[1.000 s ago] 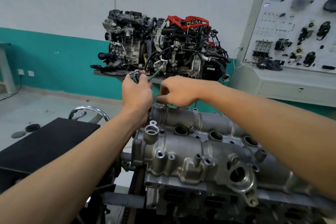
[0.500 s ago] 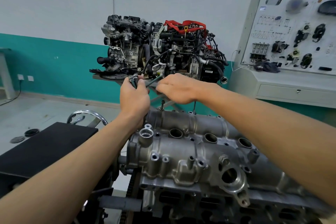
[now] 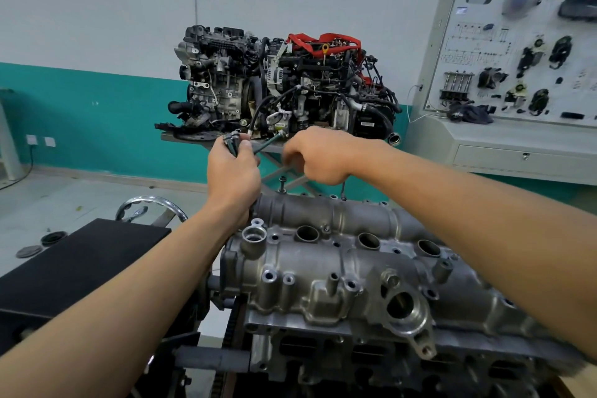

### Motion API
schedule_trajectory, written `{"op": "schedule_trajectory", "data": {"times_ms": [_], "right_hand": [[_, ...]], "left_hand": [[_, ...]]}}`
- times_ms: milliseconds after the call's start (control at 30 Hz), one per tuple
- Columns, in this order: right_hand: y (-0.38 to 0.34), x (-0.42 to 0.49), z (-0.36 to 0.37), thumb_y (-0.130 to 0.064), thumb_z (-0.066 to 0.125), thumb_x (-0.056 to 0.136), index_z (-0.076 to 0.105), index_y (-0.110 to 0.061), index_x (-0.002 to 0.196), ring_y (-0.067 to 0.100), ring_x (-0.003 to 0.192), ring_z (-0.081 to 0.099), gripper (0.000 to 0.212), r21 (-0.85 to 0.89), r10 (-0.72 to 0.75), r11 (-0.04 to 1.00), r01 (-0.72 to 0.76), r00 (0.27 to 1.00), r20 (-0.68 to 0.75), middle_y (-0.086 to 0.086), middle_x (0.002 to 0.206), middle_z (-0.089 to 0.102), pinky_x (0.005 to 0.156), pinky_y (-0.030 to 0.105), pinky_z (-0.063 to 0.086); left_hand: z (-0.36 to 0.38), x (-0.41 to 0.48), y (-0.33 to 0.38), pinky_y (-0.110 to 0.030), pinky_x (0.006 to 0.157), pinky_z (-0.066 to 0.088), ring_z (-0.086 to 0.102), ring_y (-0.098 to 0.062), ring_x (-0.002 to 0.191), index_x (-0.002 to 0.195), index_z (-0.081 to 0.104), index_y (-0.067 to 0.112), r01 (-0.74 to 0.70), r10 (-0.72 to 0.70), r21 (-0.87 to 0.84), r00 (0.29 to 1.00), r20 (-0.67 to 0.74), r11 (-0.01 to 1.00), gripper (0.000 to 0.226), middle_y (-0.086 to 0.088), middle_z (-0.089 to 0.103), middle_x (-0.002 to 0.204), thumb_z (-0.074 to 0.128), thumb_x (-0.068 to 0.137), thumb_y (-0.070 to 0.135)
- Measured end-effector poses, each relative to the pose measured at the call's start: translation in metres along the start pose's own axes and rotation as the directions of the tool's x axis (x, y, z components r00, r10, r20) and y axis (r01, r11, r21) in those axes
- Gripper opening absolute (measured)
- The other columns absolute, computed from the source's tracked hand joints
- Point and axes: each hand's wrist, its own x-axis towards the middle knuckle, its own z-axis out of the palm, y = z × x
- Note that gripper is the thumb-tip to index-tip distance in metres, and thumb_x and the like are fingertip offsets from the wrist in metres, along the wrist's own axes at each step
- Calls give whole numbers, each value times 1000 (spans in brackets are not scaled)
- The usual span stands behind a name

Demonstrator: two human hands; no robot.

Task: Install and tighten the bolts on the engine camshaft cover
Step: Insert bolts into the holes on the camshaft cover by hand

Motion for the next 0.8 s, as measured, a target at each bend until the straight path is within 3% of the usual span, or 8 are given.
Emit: {"op": "schedule_trajectory", "data": {"times_ms": [67,133,167,267,333,433,567,800], "right_hand": [[-1,-1,4,5,46,83,70,-17,109,20,87,62,41,51,-35,998,35,999,-1,-2,99,68,69,32,51],[2,-2,6,2,46,82,70,-19,84,18,72,59,32,-63,18,998,-13,997,73,-5,79,63,53,28,43],[6,-3,6,1,46,82,70,-19,81,17,71,57,31,-72,47,996,-43,997,57,-6,76,62,52,27,41],[8,-4,6,6,42,83,70,-18,108,14,85,62,45,205,10,979,-1,999,-47,-5,92,68,68,27,50],[2,-5,8,5,45,84,72,-16,112,5,75,61,44,341,-26,939,39,999,-44,-4,91,72,67,19,51],[-2,-1,10,-19,61,93,76,-16,104,2,70,59,18,290,-52,954,72,996,-75,-11,80,68,67,20,47],[-4,3,11,-23,67,93,75,-12,99,13,80,63,15,234,-84,967,102,993,-85,-6,82,67,78,26,51],[-7,6,25,-31,59,99,67,-11,96,13,70,53,22,189,-55,979,77,991,-121,-3,82,60,67,25,39]], "left_hand": [[0,0,0,-32,53,30,40,-15,58,89,50,23,-1,1,3,1000,-4,1000,17,-2,49,73,44,105,20],[1,0,0,-31,52,30,40,-16,58,88,50,23,2,-2,4,1000,-7,1000,18,-2,48,72,44,105,20],[1,0,-1,-31,52,30,40,-15,57,88,50,23,3,-2,5,1000,-7,1000,18,-1,48,72,44,105,20],[0,1,-2,-30,52,29,39,-15,57,88,50,25,-4,4,15,1000,-5,1000,17,0,47,70,45,104,22],[0,2,-2,-31,52,29,39,-16,56,86,50,25,-8,8,24,1000,-4,1000,18,0,47,69,45,104,22],[0,2,-2,-31,53,29,40,-16,57,86,50,25,-5,5,21,1000,-6,1000,18,0,47,69,45,103,22],[0,1,-1,-31,52,31,41,-16,58,88,51,24,-7,7,8,1000,-15,1000,17,0,48,71,46,104,21],[2,2,-1,-29,51,28,37,-14,56,88,50,24,10,-11,-60,1000,-21,998,19,1,44,69,43,105,19]]}}
